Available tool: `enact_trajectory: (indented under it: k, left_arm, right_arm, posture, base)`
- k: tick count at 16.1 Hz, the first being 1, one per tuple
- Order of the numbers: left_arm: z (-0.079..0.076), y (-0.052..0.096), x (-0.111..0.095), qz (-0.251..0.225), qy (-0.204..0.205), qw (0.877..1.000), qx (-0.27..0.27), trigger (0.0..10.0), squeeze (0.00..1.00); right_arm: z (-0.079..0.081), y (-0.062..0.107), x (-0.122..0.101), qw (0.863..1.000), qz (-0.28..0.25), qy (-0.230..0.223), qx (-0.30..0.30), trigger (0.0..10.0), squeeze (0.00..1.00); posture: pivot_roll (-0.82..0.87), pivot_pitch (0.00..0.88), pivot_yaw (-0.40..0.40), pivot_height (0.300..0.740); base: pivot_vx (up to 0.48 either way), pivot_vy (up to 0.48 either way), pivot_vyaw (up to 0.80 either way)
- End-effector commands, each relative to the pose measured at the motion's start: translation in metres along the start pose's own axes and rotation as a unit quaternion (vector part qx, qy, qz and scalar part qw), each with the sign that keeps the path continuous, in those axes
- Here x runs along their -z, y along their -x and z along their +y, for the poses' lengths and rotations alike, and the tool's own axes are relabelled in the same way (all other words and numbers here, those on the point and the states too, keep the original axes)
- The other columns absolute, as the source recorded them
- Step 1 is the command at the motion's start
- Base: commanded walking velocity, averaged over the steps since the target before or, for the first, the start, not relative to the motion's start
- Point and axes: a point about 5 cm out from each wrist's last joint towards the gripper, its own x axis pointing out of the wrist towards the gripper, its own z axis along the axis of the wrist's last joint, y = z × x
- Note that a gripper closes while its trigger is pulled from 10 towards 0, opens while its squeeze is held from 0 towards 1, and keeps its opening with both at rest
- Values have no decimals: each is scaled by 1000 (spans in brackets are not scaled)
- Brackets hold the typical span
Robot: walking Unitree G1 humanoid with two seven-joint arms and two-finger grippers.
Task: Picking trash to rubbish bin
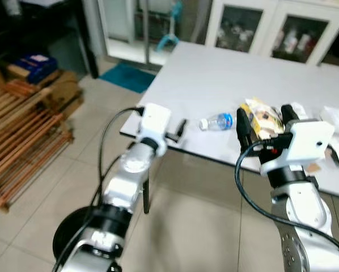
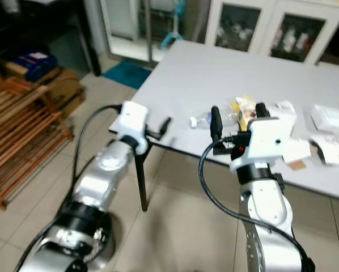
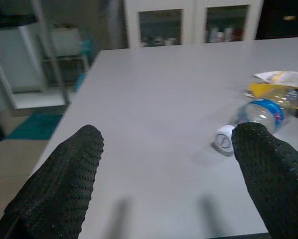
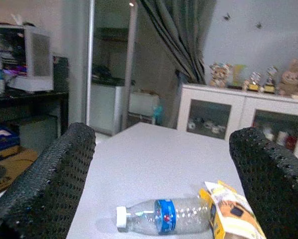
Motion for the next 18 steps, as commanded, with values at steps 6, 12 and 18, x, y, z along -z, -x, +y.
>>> enact_trajectory:
  k: [6,12,18]
  left_arm:
    - [-10,-4,1,4,-1,1000,10,10000,0]
    - [-10,-6,2,7,-1,1000,9,10000,0]
    - [-11,-7,3,9,-3,1000,7,10000,0]
  right_arm:
    - [-3,0,-2,1000,-1,17,7,10000,0]
    - [-3,-1,0,1000,-1,12,16,10000,0]
    - [-3,-1,2,1000,7,8,21,10000,0]
  posture:
    - [84,52,-30,740]
    - [82,53,-29,740]
    - [82,52,-28,740]
  base:
    - [0,-471,0]
    - [0,-472,0]
    - [0,-472,0]
